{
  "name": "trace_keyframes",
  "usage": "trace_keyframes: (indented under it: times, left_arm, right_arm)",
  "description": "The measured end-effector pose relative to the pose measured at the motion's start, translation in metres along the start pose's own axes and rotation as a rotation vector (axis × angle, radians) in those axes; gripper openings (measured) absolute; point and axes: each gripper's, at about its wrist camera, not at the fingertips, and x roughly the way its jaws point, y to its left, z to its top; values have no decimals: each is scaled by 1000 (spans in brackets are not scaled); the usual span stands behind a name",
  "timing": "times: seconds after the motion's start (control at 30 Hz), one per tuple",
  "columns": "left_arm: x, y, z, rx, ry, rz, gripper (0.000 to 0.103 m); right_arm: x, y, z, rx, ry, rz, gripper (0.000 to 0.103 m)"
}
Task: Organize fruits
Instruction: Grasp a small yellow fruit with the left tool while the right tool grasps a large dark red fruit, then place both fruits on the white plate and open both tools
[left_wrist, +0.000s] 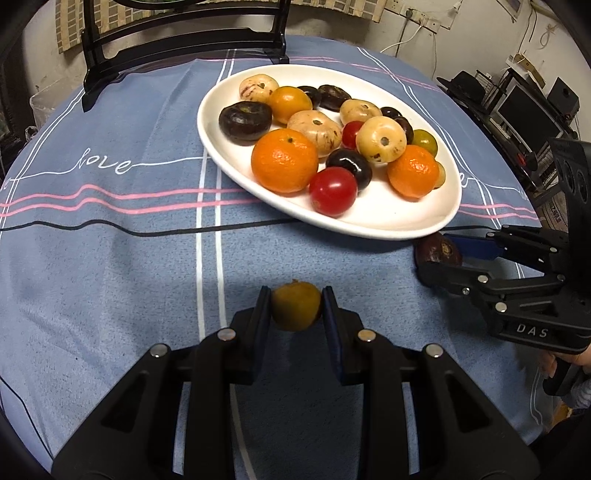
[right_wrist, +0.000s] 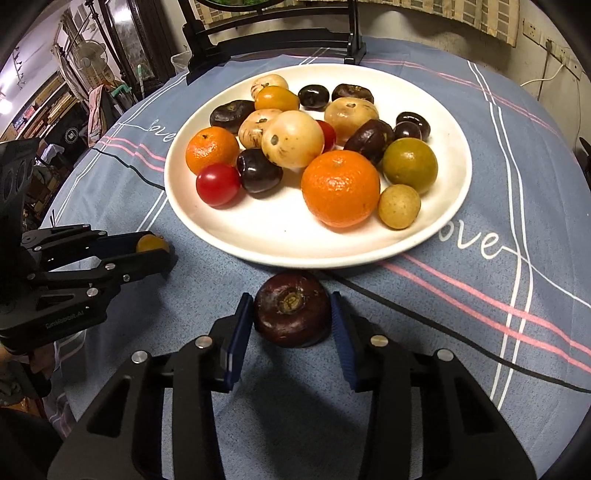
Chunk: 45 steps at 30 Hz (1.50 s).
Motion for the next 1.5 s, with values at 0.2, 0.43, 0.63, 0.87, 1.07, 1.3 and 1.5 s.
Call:
trace_keyframes:
  times: [0.2, 0.43, 0.63, 0.87, 1.07, 1.3, 1.5]
  left_arm:
    - [-1, -4, 2, 13, -5, -4, 28]
    - [-11, -10, 2, 31, -22, -10, 28]
    - [-27, -17, 1, 52, -44, -18, 28]
    - [-47, -29, 19, 83, -94, -22, 28]
    - [-54, -38, 49, 125, -134, -18, 28]
    - [-41, -45, 89, 151, -151, -14, 28]
    - [-16, -39, 118, 135, -142, -15, 28]
  right_arm:
    - [-6, 5, -3, 2, -5, 25, 42]
    - [-26, 9, -15, 19, -21, 52, 42]
    - [-48, 9, -33, 47, -45, 58, 42]
    - [-81, -2, -36, 91, -114, 55, 42]
    - [-106, -16, -18, 103, -190, 40, 42]
    - [-115, -33, 30, 86, -266, 30, 42]
    - [-92, -45, 73, 67, -273, 45, 42]
